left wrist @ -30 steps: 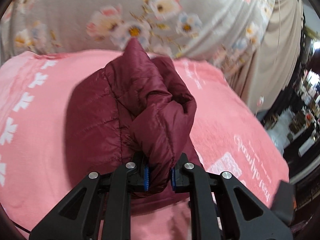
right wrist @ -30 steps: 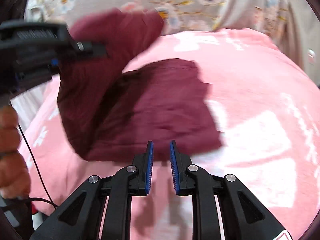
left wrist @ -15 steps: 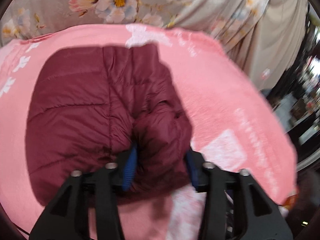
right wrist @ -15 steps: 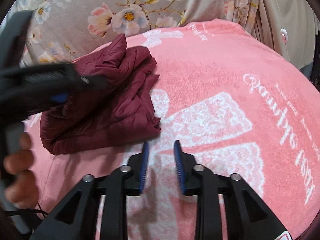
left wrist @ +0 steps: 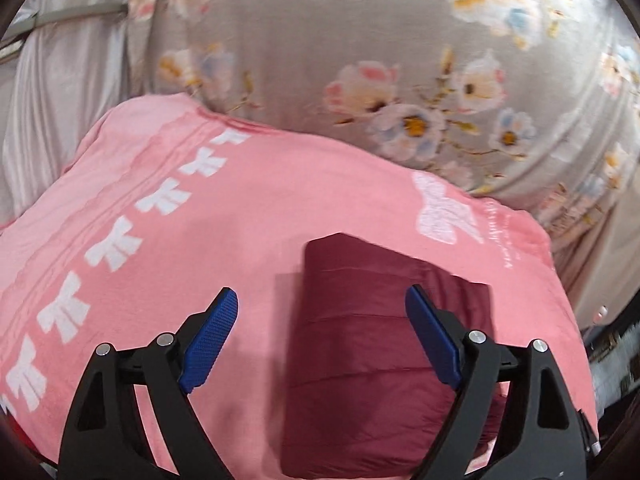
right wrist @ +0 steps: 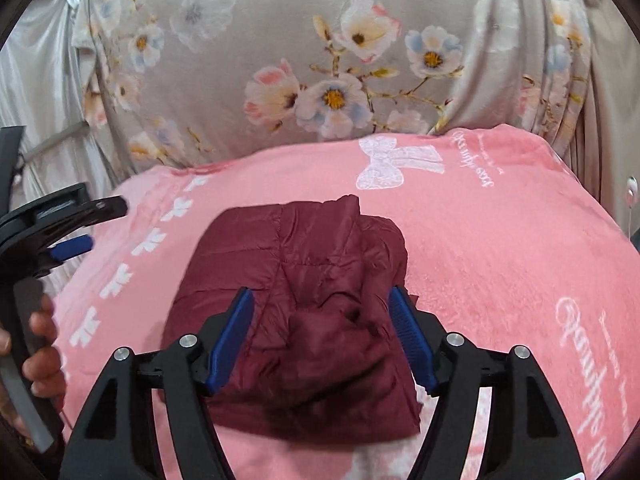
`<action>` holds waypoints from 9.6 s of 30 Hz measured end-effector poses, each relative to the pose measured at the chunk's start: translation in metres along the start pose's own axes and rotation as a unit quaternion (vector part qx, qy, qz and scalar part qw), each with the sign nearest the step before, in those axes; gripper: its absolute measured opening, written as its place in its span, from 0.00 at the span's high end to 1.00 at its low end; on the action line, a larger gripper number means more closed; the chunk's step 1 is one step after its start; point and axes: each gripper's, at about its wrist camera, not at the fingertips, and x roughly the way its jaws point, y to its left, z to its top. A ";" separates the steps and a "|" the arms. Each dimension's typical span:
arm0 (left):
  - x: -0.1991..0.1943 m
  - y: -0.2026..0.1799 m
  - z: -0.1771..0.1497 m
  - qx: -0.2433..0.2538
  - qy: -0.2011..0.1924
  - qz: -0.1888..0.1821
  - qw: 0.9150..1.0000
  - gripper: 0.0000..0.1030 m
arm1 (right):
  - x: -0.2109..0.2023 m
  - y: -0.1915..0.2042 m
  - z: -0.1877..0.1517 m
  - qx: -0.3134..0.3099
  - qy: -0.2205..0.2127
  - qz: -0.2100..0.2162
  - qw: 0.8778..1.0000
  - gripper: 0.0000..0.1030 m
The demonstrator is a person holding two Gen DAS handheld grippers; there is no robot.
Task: Fold large clothes
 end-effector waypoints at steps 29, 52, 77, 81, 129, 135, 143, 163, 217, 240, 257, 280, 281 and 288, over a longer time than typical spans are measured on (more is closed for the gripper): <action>0.082 -0.075 -0.023 0.082 0.068 0.006 0.994 0.20 | 0.017 -0.052 0.024 0.053 -0.007 -0.042 0.998 0.78; 0.150 -0.090 -0.064 0.123 0.098 0.049 0.986 0.12 | 0.139 -0.074 -0.026 0.063 0.092 -0.070 0.991 0.79; 0.161 -0.078 -0.079 0.120 0.091 0.021 0.988 0.04 | 0.122 -0.088 -0.042 0.101 0.052 -0.036 0.993 0.77; 0.119 -0.061 -0.087 0.118 0.089 0.011 0.989 0.05 | 0.077 -0.077 -0.051 0.091 0.057 -0.014 0.994 0.73; 0.146 0.012 -0.109 -0.053 0.192 -0.138 0.970 0.04 | 0.088 -0.094 -0.092 0.189 0.106 0.024 0.976 0.18; 0.146 0.001 -0.110 -0.036 0.179 -0.139 0.973 0.04 | 0.093 -0.091 -0.091 0.191 0.096 0.039 0.976 0.18; 0.113 -0.007 -0.095 -0.003 0.153 -0.157 0.976 0.50 | 0.086 -0.083 -0.079 0.200 0.093 0.096 0.971 0.78; -0.146 0.009 0.016 0.087 -0.150 -0.290 0.941 0.59 | -0.149 0.047 0.024 0.010 -0.228 0.128 0.965 0.81; 0.174 0.171 0.028 0.052 0.027 -0.128 0.990 0.46 | 0.225 0.170 -0.012 -0.030 0.015 0.080 0.996 0.77; 0.117 0.137 0.019 0.062 0.073 0.121 0.988 0.14 | 0.178 0.187 -0.028 -0.069 0.062 -0.054 0.994 0.96; 0.151 0.134 -0.008 0.053 0.082 0.103 0.990 0.13 | 0.205 0.178 -0.051 -0.061 0.086 -0.068 0.992 0.97; 0.158 0.134 -0.017 0.054 0.064 0.096 0.992 0.12 | 0.209 0.186 -0.052 -0.083 0.087 -0.089 0.989 0.96; 0.158 0.134 -0.017 0.053 0.064 0.096 0.992 0.12 | 0.209 0.186 -0.052 -0.083 0.087 -0.088 0.989 0.96; 0.156 0.136 -0.017 0.042 0.059 0.099 0.992 0.07 | 0.207 0.183 -0.051 -0.071 0.086 -0.077 0.991 0.96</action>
